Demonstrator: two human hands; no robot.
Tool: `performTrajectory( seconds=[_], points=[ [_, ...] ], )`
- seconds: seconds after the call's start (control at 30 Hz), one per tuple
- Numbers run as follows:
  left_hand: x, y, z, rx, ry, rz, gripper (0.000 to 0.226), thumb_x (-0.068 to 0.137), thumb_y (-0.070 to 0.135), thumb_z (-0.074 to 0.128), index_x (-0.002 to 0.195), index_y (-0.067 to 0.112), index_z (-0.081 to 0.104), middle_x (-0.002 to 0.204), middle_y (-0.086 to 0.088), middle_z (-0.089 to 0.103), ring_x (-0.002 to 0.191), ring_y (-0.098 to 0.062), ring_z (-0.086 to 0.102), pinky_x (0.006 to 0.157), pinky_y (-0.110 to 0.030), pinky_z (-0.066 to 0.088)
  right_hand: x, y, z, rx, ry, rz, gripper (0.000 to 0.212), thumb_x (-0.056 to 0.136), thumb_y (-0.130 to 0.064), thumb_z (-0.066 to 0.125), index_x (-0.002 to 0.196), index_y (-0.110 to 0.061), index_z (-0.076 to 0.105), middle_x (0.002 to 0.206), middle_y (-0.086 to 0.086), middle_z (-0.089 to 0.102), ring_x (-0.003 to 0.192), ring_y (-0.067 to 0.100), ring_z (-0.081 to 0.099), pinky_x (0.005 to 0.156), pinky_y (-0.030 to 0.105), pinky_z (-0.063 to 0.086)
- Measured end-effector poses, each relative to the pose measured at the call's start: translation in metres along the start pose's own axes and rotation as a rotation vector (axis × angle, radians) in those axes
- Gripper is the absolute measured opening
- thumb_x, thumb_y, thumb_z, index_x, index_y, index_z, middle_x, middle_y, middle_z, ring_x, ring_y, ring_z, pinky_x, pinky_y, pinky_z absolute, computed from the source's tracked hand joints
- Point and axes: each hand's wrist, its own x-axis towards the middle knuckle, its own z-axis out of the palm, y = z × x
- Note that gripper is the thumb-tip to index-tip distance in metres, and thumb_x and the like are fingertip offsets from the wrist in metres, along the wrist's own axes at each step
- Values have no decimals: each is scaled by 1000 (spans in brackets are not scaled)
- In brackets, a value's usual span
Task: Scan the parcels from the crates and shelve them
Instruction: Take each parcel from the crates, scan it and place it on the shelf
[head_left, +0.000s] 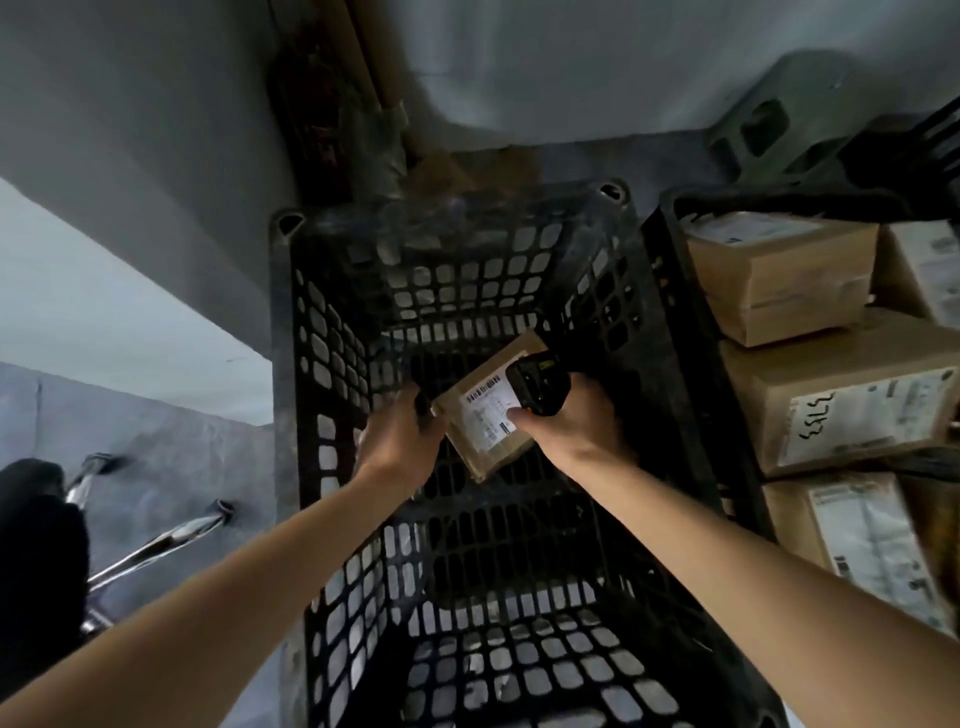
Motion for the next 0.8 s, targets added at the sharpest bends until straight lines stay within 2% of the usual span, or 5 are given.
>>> performTrajectory(
  seconds=[0.07, 0.2, 0.4, 0.57, 0.8],
  points=[
    [7, 1, 9, 20, -24, -24, 54, 101, 42, 53, 150, 23, 40, 108, -12, 71, 93, -30, 67, 60, -31, 38, 10, 4, 5, 12, -9, 8, 74, 55, -62, 81, 117, -25, 65, 113, -3, 69, 103, 24, 68, 90, 46, 58],
    [14, -3, 24, 27, -56, -43, 40, 99, 43, 56, 134, 24, 50, 110, -7, 72, 92, -28, 69, 71, -37, 56, 17, 4, 5, 35, -20, 8, 70, 62, -55, 86, 121, -24, 64, 117, -2, 68, 107, 24, 68, 90, 43, 59],
    [23, -10, 40, 25, -68, -43, 32, 101, 38, 54, 126, 17, 54, 107, -4, 73, 79, -20, 61, 50, -26, 37, 21, 11, 7, 3, -19, -38, 73, 68, -55, 84, 127, -21, 60, 124, -1, 65, 110, 27, 66, 89, 45, 59],
    [18, -9, 38, -51, -55, -60, 31, 101, 32, 53, 130, 20, 55, 117, -3, 72, 105, -26, 67, 78, -37, 54, 20, 10, 0, 23, -34, -39, 75, 71, -52, 85, 133, -20, 57, 127, 1, 64, 113, 28, 64, 91, 43, 57],
    [3, -10, 21, -234, 29, -110, 26, 99, 25, 51, 125, 25, 53, 105, 1, 71, 87, -17, 69, 58, -28, 53, 1, 6, -13, 31, -51, -40, 73, 73, -50, 84, 133, -18, 57, 124, 3, 66, 111, 28, 65, 92, 44, 58]
  ],
)
